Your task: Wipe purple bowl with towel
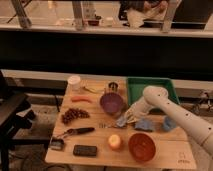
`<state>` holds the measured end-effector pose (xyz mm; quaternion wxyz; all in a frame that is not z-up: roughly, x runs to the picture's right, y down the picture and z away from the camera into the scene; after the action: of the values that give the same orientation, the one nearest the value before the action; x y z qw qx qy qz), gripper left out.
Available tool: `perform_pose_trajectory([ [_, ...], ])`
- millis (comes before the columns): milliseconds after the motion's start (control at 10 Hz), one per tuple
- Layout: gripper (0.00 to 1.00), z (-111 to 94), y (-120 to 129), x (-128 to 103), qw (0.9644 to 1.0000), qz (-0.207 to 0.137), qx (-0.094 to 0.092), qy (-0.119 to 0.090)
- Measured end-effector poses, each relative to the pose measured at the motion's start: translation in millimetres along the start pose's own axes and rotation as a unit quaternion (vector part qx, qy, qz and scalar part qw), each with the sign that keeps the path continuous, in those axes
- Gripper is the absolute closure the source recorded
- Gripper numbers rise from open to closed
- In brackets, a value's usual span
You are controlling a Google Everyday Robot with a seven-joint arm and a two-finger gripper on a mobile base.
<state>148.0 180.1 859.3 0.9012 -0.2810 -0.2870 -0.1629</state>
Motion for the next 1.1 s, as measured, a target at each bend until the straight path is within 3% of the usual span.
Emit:
perform_pose_trajectory([
  [300, 1.00, -11, -4, -5, 0.9997, -0.012, 0.010, 0.017],
  [600, 1.00, -42, -13, -17, 0.9982, -0.028, 0.030, 0.044],
  [900, 1.00, -79, -30, -37, 0.9941, -0.053, 0.065, 0.069],
  [1100, 1.00, -92, -43, -50, 0.9903, -0.075, 0.086, 0.079],
])
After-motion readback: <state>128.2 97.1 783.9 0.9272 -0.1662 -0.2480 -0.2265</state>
